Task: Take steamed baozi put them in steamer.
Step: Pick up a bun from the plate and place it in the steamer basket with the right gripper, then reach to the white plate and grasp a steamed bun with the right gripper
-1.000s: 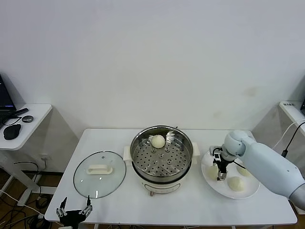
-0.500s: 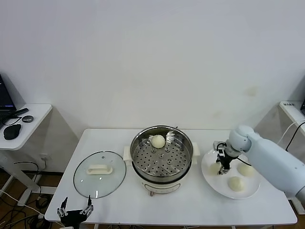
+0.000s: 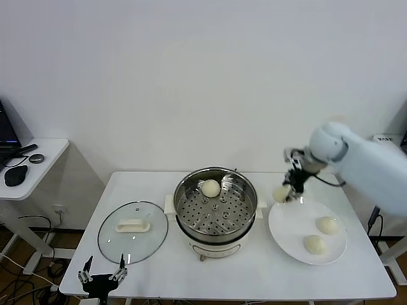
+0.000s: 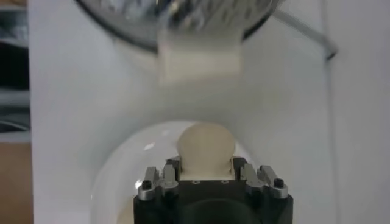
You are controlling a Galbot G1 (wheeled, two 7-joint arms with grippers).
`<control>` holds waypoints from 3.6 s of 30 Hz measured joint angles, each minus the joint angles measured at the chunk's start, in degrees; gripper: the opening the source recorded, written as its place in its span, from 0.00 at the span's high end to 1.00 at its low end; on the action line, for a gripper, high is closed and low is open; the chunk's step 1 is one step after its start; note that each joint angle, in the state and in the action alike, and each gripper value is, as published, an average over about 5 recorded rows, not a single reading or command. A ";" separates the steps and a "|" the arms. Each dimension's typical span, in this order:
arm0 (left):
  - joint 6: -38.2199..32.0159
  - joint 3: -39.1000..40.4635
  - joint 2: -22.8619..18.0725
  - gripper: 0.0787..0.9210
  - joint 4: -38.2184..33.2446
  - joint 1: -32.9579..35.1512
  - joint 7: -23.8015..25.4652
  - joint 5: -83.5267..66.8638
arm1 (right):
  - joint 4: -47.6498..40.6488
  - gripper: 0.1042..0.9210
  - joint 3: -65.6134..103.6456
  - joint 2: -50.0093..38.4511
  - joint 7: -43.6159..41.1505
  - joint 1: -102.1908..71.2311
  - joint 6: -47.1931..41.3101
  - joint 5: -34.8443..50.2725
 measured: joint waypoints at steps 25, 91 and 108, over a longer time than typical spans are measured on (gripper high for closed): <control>0.22 0.58 0.27 0.12 -2.48 -1.18 -0.07 -1.29 | -13.75 0.49 -15.24 32.76 2.35 5.91 -7.64 8.91; -0.93 -1.32 1.16 0.12 -0.32 1.95 0.99 -3.31 | 5.38 0.12 15.39 -18.92 -0.07 -25.45 17.91 -12.82; -0.92 -1.23 0.25 0.12 2.84 0.89 1.04 -2.15 | -3.73 0.12 26.30 -13.87 -0.97 -39.09 26.21 -22.05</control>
